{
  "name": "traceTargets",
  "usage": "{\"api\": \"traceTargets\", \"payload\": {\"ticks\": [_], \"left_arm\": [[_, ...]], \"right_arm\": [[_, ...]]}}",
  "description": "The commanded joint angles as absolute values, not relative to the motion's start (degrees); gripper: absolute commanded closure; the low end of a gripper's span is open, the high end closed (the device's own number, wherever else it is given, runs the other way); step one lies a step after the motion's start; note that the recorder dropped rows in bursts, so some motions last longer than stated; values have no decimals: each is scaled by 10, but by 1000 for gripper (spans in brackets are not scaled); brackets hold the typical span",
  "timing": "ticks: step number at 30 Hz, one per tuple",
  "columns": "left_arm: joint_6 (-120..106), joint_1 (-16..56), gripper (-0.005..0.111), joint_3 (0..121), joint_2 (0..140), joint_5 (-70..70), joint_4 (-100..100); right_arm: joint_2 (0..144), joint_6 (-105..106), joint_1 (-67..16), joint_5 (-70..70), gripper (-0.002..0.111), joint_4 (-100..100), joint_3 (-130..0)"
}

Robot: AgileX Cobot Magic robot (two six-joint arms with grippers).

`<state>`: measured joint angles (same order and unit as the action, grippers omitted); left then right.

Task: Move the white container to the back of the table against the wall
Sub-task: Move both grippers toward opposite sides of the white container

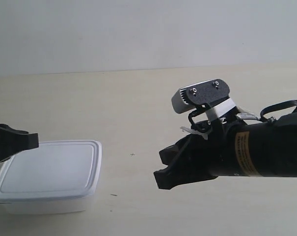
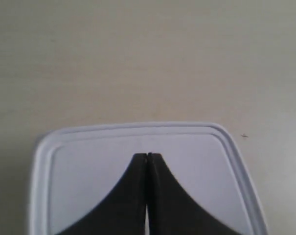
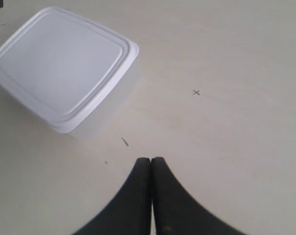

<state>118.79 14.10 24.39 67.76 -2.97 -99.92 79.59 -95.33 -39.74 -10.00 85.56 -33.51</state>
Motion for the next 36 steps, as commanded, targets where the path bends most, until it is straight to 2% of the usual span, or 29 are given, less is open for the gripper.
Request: {"api": "traceTargets", "payload": {"ticks": [1,7,12,16,24,36], "left_arm": [[1172,112,107,239,679,-62,-999],[1158,49,107,232,680,-91,-999],[1141,11,107,232,699,-91,-974],[1141,6,107,233,749,-74,-966],[1143,6,107,250,846,-58,-966],[1143,6,107,255,873,-4,-957]], "right_arm": [[797,-940,-400,-97,108,861,-341],[802,-940,-400,-193,108,902,-345],[825,-928,-400,-219,108,903,-350],[858,-925,-411,-233,108,910,-361],[911,-889,-494,-185,108,899,-398],[1022,-885,-547,-170,108,902,-475]]}}
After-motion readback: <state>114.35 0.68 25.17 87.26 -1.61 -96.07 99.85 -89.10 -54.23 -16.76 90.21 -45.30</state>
